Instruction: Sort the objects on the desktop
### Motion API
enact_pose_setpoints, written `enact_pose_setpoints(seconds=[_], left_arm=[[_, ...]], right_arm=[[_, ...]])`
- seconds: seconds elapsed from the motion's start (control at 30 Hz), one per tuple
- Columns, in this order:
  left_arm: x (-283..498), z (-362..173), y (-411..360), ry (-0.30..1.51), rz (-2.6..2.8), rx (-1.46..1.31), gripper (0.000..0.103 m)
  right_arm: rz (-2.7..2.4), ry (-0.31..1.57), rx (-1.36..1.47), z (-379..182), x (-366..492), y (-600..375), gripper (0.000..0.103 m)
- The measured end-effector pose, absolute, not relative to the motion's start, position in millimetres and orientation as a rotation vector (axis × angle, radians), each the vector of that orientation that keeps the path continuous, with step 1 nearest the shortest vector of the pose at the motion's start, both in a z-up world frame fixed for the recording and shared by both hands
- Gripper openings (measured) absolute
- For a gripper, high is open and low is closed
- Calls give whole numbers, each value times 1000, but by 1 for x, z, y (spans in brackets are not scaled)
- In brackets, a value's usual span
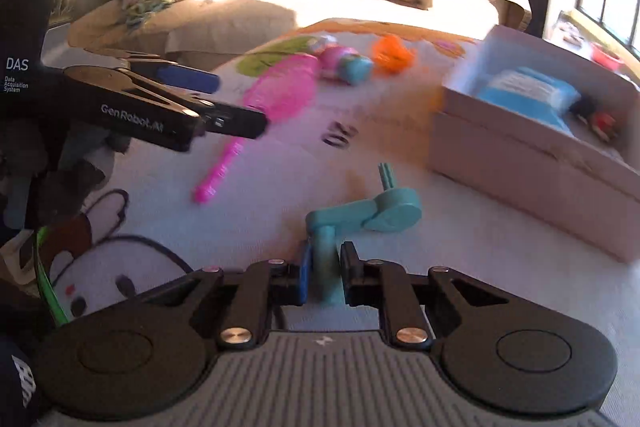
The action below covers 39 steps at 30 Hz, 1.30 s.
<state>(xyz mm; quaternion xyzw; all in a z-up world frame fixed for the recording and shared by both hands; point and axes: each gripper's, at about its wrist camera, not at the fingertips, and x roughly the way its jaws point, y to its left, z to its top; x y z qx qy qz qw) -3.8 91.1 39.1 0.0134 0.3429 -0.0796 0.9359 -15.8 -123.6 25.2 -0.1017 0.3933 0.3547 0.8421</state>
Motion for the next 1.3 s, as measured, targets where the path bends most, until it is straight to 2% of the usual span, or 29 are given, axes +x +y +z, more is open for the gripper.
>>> enact_pose_setpoints(seconds=[0.23, 0.27, 0.3, 0.33, 0.37, 0.4, 0.57, 0.6, 0.63, 0.73, 0.8, 0.9, 1.1, 1.23, 1.27, 1.3], left_arm=[[34, 22, 86, 734, -22, 45, 99], [40, 20, 87, 746, -11, 36, 99], [44, 17, 87, 754, -6, 32, 99], [47, 15, 87, 758, -5, 31, 98], [49, 13, 87, 760, -3, 29, 96], [49, 13, 88, 763, -6, 27, 85], [38, 17, 89, 757, -43, 35, 82], [34, 20, 88, 751, -54, 40, 82], [30, 22, 87, 745, -64, 45, 82], [18, 31, 81, 742, -101, 45, 82], [11, 36, 75, 745, -125, 45, 82], [3, 45, 64, 738, -154, 52, 82], [-12, 58, 38, 712, -213, 95, 82], [-20, 47, 23, 739, -258, 102, 83], [-21, 41, 20, 751, -264, 106, 83], [-23, 36, 17, 762, -267, 113, 83]], right_arm=[[568, 833, -127, 31, -28, -176, 17], [557, 825, -109, 32, -28, -179, 24], [540, 813, -91, 34, -27, -182, 39], [516, 796, -73, 35, -26, -182, 49], [494, 779, -55, 36, -24, -182, 66], [472, 762, -34, 36, -22, -180, 70], [376, 784, 1, 25, -4, -168, 68], [368, 797, 4, 22, -1, -166, 61], [364, 802, 5, 20, 0, -165, 59], [367, 758, -25, 19, -5, -162, 40], [385, 750, -39, 20, -8, -162, 20], [413, 739, -59, 23, -16, -164, 9], [422, 688, -61, 34, -32, -182, 9], [431, 682, -58, 36, -40, -192, 9], [440, 685, -58, 35, -42, -193, 15], [448, 690, -56, 34, -44, -193, 31]])
